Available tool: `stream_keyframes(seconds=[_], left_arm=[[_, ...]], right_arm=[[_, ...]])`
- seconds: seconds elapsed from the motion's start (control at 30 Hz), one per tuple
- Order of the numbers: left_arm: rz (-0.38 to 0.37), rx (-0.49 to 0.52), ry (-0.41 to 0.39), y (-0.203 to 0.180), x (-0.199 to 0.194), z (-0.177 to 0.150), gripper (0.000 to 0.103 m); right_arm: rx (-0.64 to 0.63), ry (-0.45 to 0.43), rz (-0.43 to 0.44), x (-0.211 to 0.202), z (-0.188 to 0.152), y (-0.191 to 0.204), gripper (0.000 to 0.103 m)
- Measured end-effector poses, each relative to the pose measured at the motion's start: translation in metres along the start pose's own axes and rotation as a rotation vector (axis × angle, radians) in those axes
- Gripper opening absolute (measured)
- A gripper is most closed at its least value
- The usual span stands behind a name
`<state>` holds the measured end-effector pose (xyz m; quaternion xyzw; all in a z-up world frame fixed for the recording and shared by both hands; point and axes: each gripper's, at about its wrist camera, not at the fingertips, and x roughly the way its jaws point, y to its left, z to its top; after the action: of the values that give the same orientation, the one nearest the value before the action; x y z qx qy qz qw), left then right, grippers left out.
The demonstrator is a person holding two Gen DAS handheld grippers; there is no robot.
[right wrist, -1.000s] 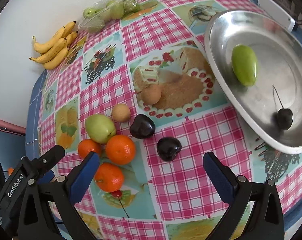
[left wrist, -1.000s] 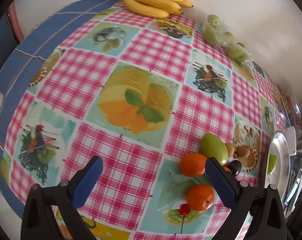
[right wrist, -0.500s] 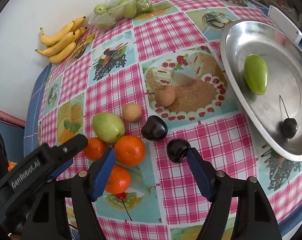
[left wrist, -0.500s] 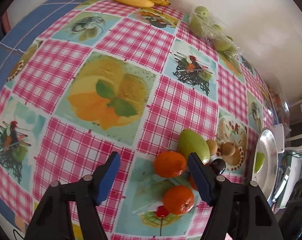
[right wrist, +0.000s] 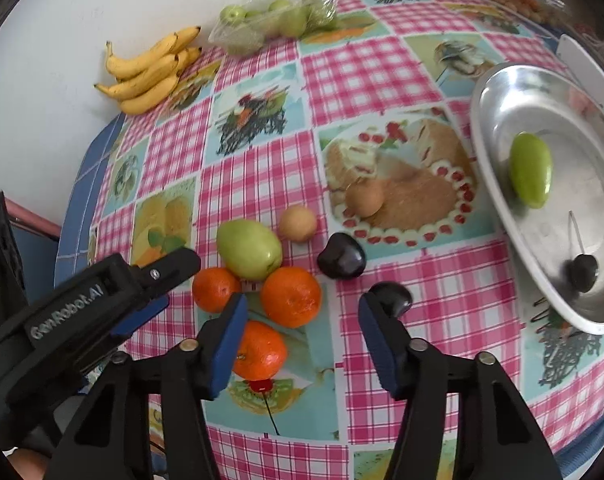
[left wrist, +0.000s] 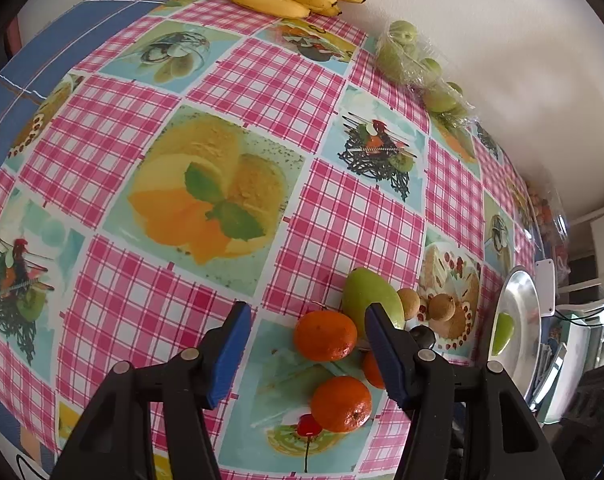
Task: Organize fruits
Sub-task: 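Grasp a tangerine with the right tool while the left tool grasps another tangerine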
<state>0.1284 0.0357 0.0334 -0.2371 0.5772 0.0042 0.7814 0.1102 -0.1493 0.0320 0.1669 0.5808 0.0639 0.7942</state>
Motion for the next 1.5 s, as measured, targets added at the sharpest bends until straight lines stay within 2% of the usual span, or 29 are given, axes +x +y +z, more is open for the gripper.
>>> stream_keyframes(seconds=[0.13,0.27,0.4,0.63,0.77,1.1,1.5], left_arm=[[-0.006,0.0,0.022,-0.001,0.005,-0.002,0.063],[-0.021,-0.01,0.045,-0.002,0.011,-0.003,0.053],[-0.036,-0.028,0.059,-0.001,0.014,-0.004,0.049],[-0.046,-0.039,0.062,-0.001,0.016,-0.003,0.046],[-0.042,-0.023,0.063,-0.005,0.017,-0.004,0.04],[-0.013,0.018,0.048,-0.011,0.017,-0.005,0.038],[-0.035,-0.02,-0.011,-0.005,-0.004,0.0,0.037]], right_arm=[[-0.009,0.029,-0.004,0.013,-0.002,0.002,0.053],[-0.015,0.04,0.008,0.021,-0.002,0.004,0.047],[-0.012,0.041,0.039,0.023,-0.001,0.005,0.038],[-0.007,0.041,0.05,0.022,0.0,0.008,0.038],[0.003,0.048,0.055,0.02,-0.003,0.002,0.038],[0.017,0.059,0.073,0.018,-0.003,-0.001,0.038],[0.007,0.036,0.116,0.004,-0.002,0.0,0.038]])
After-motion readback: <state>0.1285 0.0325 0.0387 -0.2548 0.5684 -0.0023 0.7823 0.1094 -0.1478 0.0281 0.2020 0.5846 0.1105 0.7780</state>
